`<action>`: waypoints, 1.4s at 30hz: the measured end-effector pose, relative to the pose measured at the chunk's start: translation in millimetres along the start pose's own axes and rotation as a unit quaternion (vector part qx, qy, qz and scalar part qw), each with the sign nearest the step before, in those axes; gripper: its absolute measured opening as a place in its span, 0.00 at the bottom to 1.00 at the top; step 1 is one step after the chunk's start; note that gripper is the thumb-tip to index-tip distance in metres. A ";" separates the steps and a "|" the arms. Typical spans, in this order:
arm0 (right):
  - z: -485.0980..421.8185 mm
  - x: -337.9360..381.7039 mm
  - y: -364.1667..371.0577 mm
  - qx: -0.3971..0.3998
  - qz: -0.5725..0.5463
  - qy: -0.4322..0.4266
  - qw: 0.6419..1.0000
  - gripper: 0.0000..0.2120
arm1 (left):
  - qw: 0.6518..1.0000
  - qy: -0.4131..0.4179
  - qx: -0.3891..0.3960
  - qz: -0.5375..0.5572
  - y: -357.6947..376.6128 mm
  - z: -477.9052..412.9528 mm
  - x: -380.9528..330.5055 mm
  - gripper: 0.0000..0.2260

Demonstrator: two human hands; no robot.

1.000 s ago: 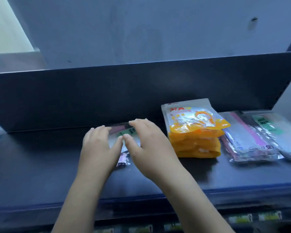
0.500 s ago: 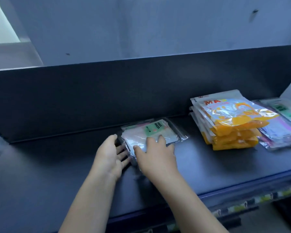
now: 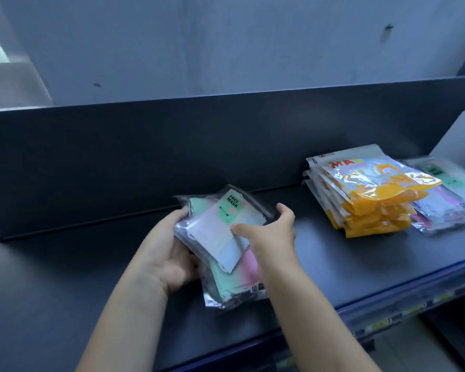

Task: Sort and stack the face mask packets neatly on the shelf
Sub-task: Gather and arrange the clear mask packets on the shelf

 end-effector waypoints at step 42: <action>-93.8 89.5 -266.5 0.035 -0.296 -0.143 0.944 0.05 | 0.908 0.401 -0.120 -0.007 195.1 39.8 -20.8 0.05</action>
Point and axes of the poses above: each hand's wrist, its own z-axis away from the middle knuckle, its own y-axis out of the palm, x = y × z, the point moved 8 cm from there along -z, towards the middle knuckle, and after that the axes turned 9 degrees about -y, right-handed, at the moved point
